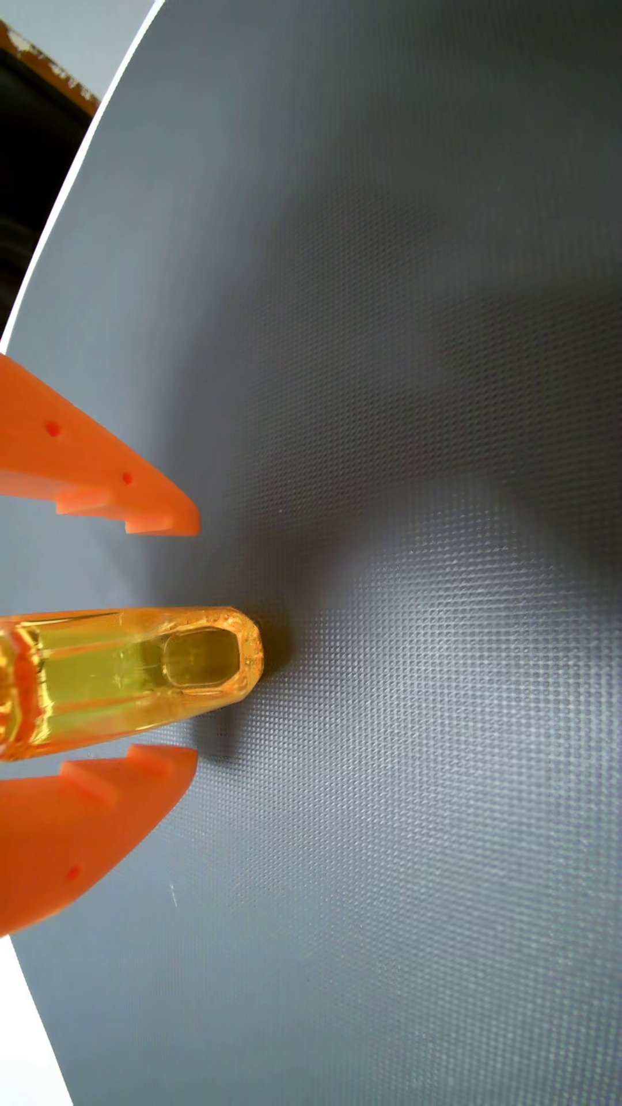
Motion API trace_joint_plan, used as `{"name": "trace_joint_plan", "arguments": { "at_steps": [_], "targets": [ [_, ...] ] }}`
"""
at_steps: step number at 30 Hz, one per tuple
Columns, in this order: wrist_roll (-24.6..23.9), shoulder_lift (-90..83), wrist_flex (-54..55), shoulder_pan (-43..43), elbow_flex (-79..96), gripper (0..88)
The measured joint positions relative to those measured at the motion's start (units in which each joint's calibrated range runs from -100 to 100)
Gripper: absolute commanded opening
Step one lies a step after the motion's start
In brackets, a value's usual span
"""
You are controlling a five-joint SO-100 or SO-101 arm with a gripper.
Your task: Grab the eyedrops
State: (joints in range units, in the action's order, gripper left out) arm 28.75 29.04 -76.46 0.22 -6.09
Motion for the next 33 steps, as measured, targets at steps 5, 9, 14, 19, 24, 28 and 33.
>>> {"name": "trace_joint_plan", "arguments": {
  "at_steps": [5, 9, 14, 19, 24, 28, 33],
  "targets": [
    [-0.6, 0.8, -0.2, -0.8, -1.4, 1.3],
    [-0.8, 0.8, -0.2, -0.7, -1.4, 0.9],
    [-0.8, 0.8, -0.2, -0.7, -1.4, 0.7],
    [-1.7, 0.8, -0.8, -0.7, -1.9, 0.6],
    [-3.2, 0.8, -4.7, -0.7, -7.0, 0.6],
    [-4.7, 0.5, -8.6, -0.5, -12.4, 0.6],
    [-9.5, -0.6, -12.7, 1.0, -16.7, 0.6]
  ]
}}
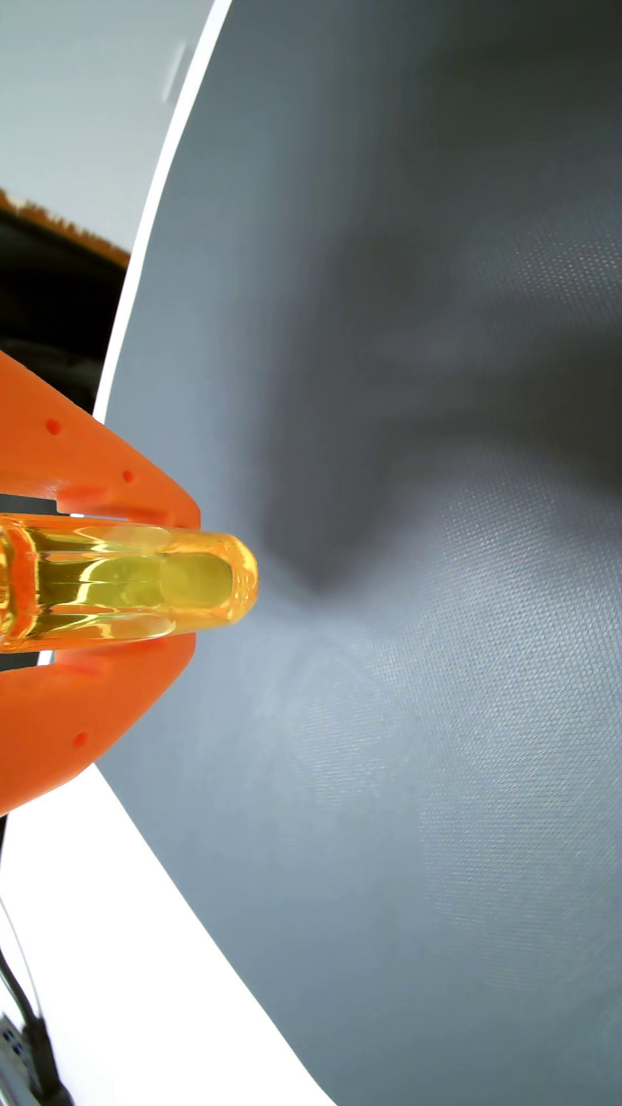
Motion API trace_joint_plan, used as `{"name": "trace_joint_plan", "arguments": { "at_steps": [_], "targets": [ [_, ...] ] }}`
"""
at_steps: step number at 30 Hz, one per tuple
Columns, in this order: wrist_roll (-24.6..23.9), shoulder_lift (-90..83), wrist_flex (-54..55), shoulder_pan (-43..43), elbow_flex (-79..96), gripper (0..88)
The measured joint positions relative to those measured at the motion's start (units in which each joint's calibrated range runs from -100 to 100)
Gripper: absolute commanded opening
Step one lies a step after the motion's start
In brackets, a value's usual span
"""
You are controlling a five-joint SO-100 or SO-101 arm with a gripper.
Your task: Grab the eyedrops
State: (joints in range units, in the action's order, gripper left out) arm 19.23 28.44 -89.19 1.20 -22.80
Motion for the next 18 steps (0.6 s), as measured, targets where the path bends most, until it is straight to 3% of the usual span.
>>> {"name": "trace_joint_plan", "arguments": {
  "at_steps": [6, 18],
  "targets": [
    [-7.1, -2.2, -0.2, 1.9, -0.3, 0.6],
    [-8.4, -6.3, -0.1, 2.2, -0.3, 0.7]
  ]
}}
